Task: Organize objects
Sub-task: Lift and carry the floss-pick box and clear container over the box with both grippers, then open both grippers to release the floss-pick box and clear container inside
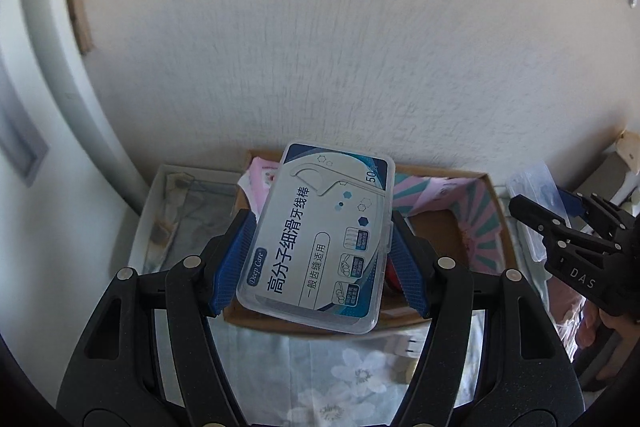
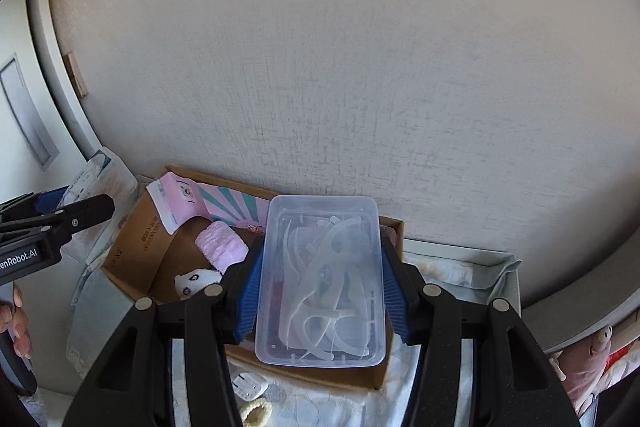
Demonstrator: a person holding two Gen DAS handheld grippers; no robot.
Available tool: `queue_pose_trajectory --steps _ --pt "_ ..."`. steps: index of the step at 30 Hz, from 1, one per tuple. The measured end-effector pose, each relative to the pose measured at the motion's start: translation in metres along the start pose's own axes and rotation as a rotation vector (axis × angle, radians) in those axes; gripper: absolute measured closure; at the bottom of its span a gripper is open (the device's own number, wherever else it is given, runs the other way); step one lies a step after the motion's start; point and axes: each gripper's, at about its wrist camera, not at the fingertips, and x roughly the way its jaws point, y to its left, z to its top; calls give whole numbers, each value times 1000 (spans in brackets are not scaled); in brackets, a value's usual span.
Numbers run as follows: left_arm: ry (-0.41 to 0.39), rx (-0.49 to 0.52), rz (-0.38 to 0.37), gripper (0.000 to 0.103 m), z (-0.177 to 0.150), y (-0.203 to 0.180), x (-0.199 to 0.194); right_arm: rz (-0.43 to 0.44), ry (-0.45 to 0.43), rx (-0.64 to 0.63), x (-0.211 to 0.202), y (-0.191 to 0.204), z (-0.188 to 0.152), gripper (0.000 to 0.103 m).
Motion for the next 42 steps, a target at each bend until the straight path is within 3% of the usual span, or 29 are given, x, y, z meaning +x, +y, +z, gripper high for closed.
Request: queue_pose_trajectory --steps 11,20,26,28,29,30,31,33,35,42 --pt "174 19 -24 40 0 9 83 -35 155 24 76 10 -11 54" --pt "230 23 -45 40 -15 5 111 -46 236 43 104 7 -23 54" --pt "235 49 -47 40 -11 0 116 -5 237 111 105 -2 -22 54" --pt "245 63 -41 35 -10 -3 115 21 244 135 104 -4 -18 54" --pt "255 69 -44 16 -10 -5 115 27 248 143 104 -5 -17 53" --pt "264 75 -38 3 -10 -6 115 36 255 156 105 -6 -16 50" --pt "267 82 -31 0 -10 -8 113 46 275 182 105 -8 -15 45" --pt "268 93 -38 0 -12 -10 112 46 289 215 106 -11 -14 15" --pt "270 103 -39 0 -15 -11 109 51 266 227 103 -12 -14 0" --pt "273 127 -45 0 -18 -19 110 51 263 231 105 -12 -14 0"
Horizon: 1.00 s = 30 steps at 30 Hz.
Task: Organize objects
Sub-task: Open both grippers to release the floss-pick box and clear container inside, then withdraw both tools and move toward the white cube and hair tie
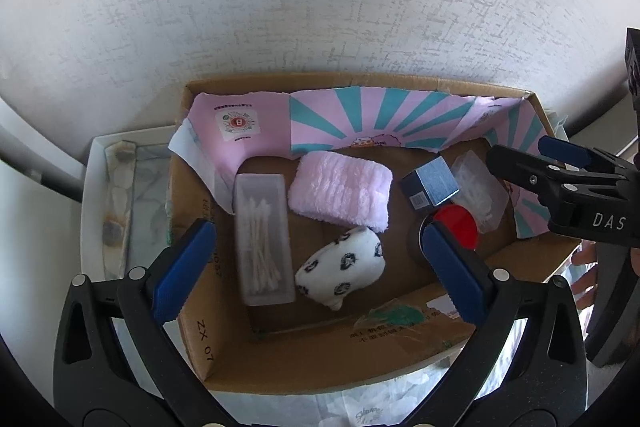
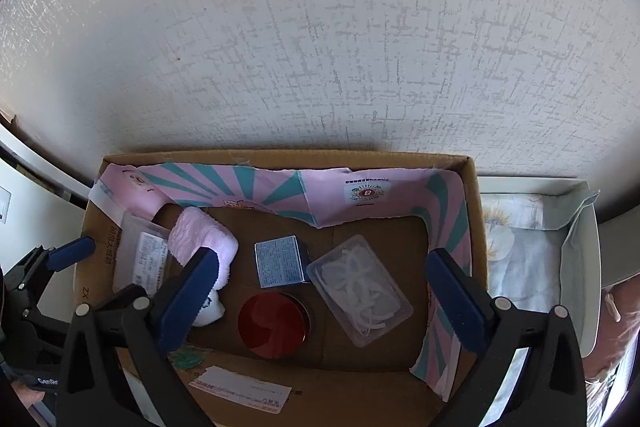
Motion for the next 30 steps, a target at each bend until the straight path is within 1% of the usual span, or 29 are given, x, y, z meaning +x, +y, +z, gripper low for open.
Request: queue_pose_trajectory --steps 2,3,6,9,16,18,21,22,24,27,30 --pt "3 10 -3 0 4 1 0 -2 -8 3 -1 -1 -1 0" --pt "3 14 -4 0 5 2 -5 -2 -16 3 8 13 -4 0" --pt "1 33 -11 0 6 6 -11 -9 -32 6 9 6 -3 0" --pt "-3 48 -29 0 7 8 -19 -16 -33 14 6 8 -3 0" --pt "-49 58 -42 0 6 12 -46 -35 -81 10 -18 19 -7 0" --pt "-68 56 -45 0 3 11 -54 -40 -111 3 -31 20 -10 0" --pt "-118 45 -40 0 -4 8 -76 -30 -165 -14 -61 15 -21 0" --pt "-131 41 -38 0 -6 7 -83 -31 -176 -19 -65 16 -24 0" --pt "-173 36 -26 0 -15 3 -102 -33 -218 -33 -89 12 -34 0" --pt "-244 22 7 0 -30 -4 -129 -28 -266 -50 -118 15 -43 0" --pt "-325 2 31 0 -50 -11 -157 -12 -326 -72 -148 14 -61 0"
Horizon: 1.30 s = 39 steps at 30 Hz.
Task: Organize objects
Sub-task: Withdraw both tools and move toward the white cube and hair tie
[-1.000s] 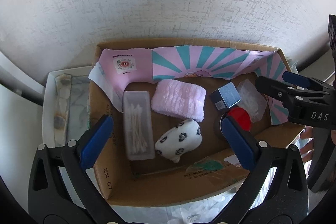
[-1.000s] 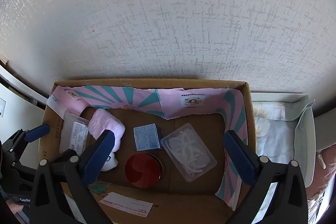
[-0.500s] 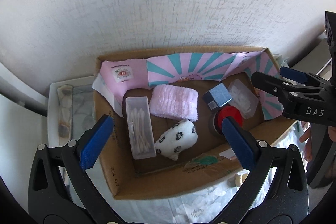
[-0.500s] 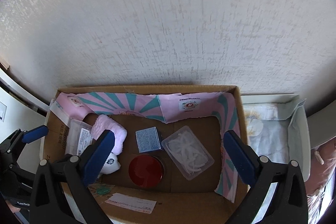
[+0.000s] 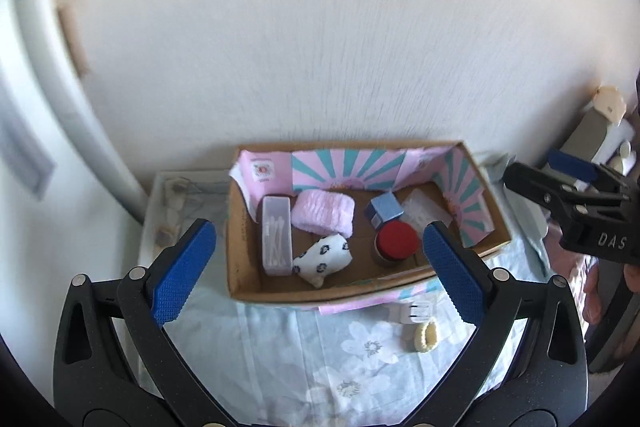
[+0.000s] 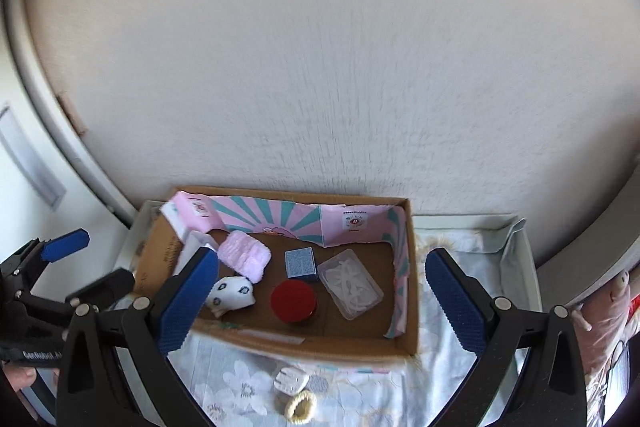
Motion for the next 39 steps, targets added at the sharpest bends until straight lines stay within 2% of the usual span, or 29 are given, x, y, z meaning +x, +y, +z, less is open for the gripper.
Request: queue_pose_trajectory --steps 4,9,20,30,39 --pt "-43 -1 31 0 -18 -9 -31 3 -86 -63 -37 0 -20 0" --pt "-84 -25 46 0 -40 -16 -61 34 -132 -109 -68 -4 -40 0" --pt "-110 -48 72 0 -75 -29 -97 79 -153 -196 -98 -9 -74 0" --pt "-75 -90 39 0 -98 -38 -102 88 -112 -205 -99 -19 -103 0" --pt "-45 -13 -60 0 -86 -36 -92 20 -113 -152 -103 -14 -115 0"
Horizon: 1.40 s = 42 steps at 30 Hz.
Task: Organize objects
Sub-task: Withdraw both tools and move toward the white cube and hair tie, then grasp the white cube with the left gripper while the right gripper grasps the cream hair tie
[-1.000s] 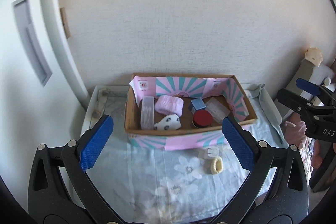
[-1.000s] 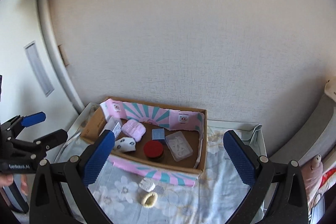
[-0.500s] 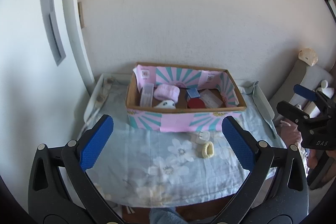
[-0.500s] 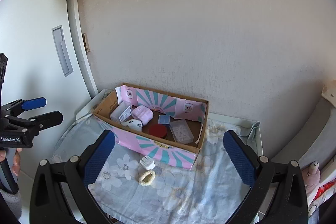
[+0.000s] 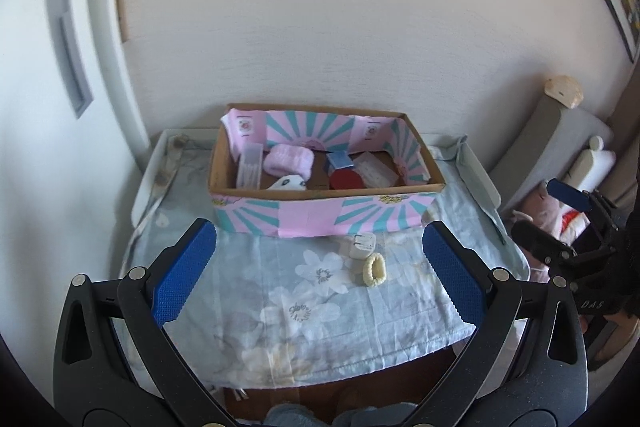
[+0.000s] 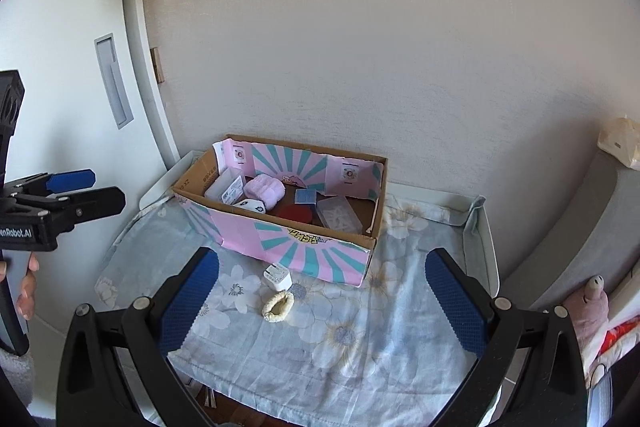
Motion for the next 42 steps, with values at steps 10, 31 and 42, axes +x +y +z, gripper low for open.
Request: queue_pose_trajectory --steps 10,31,42 --pt "47 131 -100 0 21 6 27 -70 -2 74 8 13 -11 0" --pt "273 368 -352 26 -55 -33 206 -94 157 43 130 56 -119 17" --pt "275 327 -352 52 -62 -44 249 -51 160 85 171 52 -120 46"
